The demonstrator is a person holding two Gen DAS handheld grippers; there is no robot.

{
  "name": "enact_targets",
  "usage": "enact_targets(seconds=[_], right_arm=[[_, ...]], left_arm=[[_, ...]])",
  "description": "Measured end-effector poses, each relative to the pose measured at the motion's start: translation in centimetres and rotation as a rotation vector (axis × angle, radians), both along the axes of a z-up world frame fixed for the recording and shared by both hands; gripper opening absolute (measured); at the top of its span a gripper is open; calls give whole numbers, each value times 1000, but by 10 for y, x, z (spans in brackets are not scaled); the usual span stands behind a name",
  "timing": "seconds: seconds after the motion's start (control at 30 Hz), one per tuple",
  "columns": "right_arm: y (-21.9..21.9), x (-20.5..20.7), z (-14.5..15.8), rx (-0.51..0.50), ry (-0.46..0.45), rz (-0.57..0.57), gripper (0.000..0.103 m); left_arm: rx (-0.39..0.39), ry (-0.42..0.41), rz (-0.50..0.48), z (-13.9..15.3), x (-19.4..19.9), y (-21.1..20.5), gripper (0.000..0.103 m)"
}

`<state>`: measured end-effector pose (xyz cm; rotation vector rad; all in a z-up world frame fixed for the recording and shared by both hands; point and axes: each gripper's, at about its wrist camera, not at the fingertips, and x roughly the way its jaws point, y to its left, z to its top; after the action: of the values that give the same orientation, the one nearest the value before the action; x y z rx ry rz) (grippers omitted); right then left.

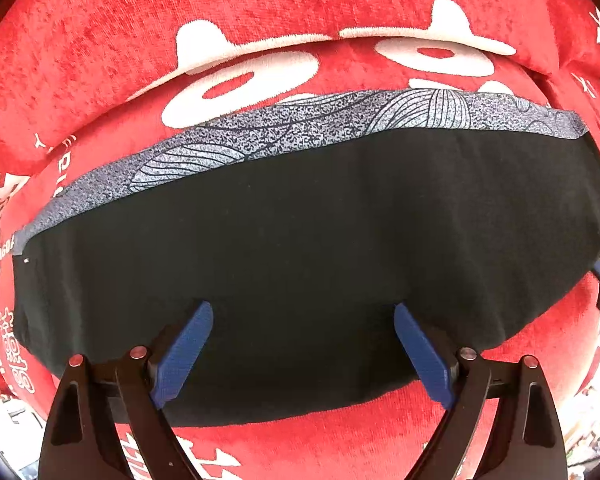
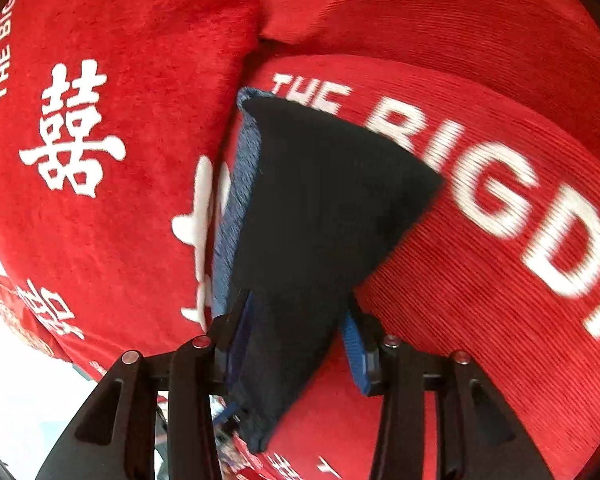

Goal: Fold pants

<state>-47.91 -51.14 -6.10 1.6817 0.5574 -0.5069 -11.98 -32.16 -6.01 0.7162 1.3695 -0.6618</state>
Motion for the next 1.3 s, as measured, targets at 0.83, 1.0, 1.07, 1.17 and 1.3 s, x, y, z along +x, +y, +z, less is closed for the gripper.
enact_targets(seconds=[0.83,1.0,1.07,1.17,1.3], right_arm=[[-10,20,27,-83,-113,22,17],[-10,32,41,-144,-98,71,17],[-9,41,54,-197,-87,120,17],[-4,58,78,-294,-62,209,17],[13,89,112,-450,-10,354,17]], left_arm=[[-187,3,21,33,-12,-86,63],[-136,-79,-38,-2,-40,-102,68],[-153,-48,-18,-2,-36,-100,68],[-170,-19,-18,-4,-31,-99,68],[-209,23,-12,-5,-23,-96,68]])
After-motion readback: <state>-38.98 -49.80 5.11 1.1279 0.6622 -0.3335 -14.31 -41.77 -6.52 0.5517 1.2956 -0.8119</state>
